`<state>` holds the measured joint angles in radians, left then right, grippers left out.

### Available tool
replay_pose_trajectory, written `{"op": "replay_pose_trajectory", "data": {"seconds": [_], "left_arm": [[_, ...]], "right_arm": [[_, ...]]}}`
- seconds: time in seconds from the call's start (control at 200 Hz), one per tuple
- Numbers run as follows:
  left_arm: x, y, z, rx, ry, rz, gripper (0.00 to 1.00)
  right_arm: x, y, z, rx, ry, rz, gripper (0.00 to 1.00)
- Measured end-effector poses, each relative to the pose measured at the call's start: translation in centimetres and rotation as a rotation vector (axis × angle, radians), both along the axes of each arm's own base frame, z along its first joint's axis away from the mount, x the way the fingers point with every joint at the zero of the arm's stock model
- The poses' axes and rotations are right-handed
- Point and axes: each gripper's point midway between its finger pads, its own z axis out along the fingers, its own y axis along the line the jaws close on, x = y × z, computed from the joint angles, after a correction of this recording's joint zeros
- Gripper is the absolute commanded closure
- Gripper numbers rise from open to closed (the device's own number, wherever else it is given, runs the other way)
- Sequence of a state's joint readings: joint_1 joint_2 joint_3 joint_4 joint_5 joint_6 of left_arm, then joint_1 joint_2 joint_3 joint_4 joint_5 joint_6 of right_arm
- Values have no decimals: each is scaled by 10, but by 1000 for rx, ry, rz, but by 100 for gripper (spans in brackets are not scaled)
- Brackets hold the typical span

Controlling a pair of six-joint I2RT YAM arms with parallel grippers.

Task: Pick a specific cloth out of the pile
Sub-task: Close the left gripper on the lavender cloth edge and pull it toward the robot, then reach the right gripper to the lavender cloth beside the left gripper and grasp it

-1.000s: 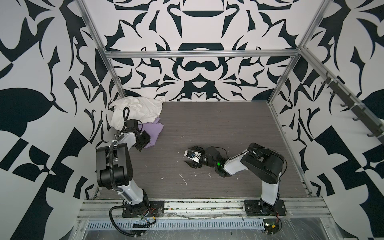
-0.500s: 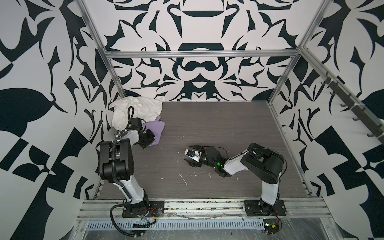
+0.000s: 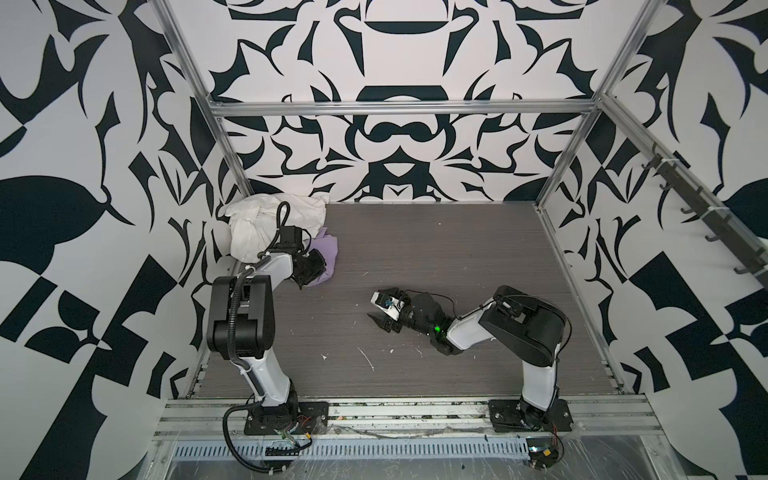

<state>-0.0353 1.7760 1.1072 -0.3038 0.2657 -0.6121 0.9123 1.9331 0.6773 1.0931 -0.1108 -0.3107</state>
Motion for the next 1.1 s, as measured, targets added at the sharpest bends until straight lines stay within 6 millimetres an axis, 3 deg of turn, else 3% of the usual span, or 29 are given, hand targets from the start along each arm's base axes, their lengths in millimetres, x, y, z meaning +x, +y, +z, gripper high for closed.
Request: {"op": "replay_pose_trajectory", "data": {"seconds": [0.19,0.43,0.66,0.925,1.1], "left_arm": [[3,-19,7,-4,-16,-37,100],[0,-25,7,-18,-5,-36,100],[-1,-30,15,-44,-12,-37,100],[-1,-36,25,-70,-29,-40,100],[-1,-39,27,-79,-30,-40,100]], "right_arm": [[3,-1,4,43,40,-30,22],[7,-2,6,109,132,-78,23],[31,5,19,199,277,-203,34],[64,31,60,270,483,-319,37],[71,30,60,345,662,-389,45]]}}
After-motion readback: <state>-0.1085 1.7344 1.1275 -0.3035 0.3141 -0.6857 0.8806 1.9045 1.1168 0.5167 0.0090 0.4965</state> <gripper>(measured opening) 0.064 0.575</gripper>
